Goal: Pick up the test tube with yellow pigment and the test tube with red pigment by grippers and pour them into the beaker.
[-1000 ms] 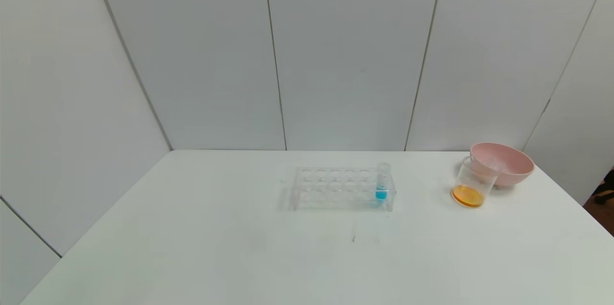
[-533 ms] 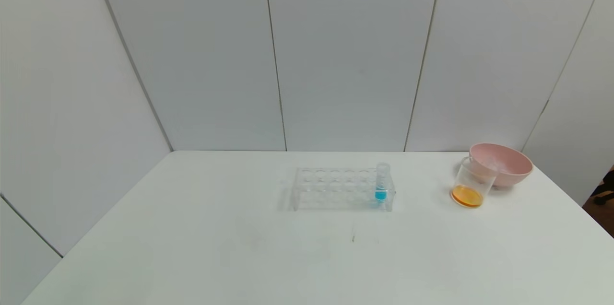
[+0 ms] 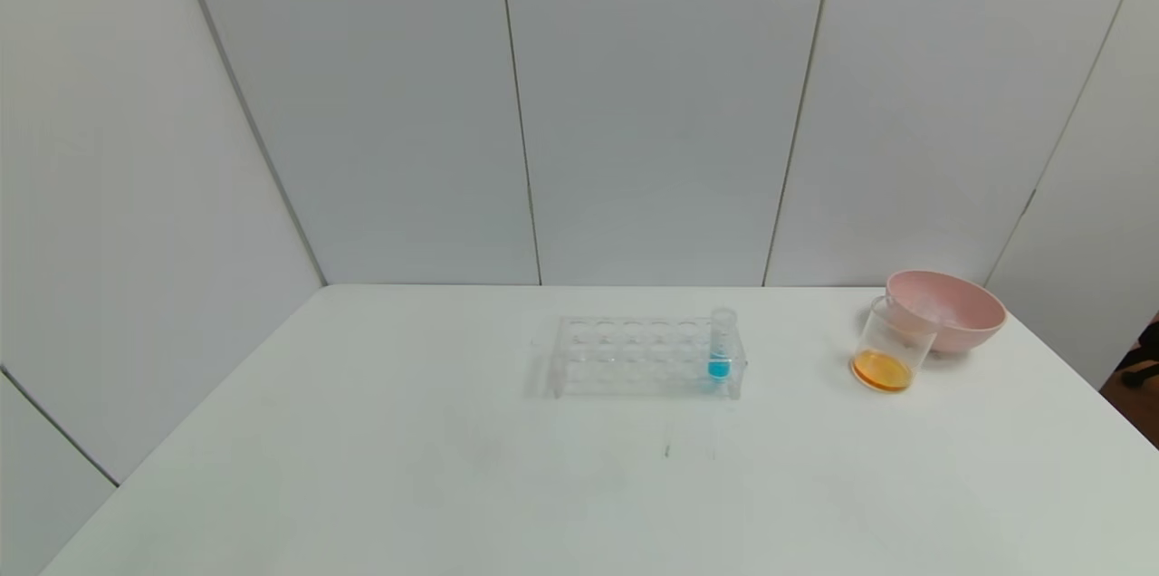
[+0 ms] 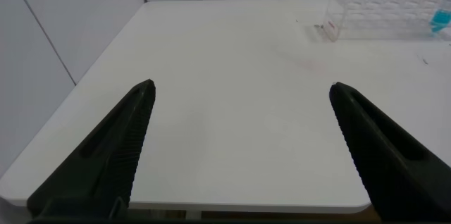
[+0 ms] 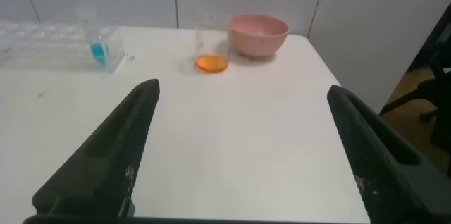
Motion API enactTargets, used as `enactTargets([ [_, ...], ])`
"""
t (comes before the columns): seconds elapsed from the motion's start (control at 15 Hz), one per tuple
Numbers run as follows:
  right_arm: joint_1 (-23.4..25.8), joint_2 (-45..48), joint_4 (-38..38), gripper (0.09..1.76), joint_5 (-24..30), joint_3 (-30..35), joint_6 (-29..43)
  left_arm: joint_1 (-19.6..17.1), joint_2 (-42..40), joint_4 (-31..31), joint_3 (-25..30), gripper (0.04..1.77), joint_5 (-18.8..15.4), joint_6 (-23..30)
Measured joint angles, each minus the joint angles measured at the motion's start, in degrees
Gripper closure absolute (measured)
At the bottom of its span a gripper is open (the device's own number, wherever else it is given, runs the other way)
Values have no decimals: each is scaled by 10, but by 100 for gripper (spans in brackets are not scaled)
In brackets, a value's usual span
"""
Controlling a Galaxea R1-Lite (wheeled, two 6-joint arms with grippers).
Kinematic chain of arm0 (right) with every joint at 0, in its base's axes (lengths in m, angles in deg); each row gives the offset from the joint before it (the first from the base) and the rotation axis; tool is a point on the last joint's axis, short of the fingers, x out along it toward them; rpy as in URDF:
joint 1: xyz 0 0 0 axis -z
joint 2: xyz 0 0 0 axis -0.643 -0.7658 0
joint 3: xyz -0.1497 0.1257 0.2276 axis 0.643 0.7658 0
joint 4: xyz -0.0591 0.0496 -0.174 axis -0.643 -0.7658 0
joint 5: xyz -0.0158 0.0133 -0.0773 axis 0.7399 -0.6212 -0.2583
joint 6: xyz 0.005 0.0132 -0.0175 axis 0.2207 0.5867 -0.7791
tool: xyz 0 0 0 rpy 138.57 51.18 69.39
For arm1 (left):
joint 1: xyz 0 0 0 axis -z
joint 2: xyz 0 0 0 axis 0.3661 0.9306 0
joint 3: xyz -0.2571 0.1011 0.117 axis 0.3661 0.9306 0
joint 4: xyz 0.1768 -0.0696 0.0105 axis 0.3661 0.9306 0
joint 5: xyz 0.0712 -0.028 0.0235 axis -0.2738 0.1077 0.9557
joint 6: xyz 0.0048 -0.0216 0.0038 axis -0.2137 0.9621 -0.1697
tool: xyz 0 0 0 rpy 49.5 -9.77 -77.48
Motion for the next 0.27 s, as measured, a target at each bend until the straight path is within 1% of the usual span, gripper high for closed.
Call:
enactTargets([
  [0.13,-3,31,-45,15,23,25,-9,0,0,0,0,5,0,0],
  [0.27,-4,56,-89,15,43,31,-11,0,0,0,0,5,0,0],
])
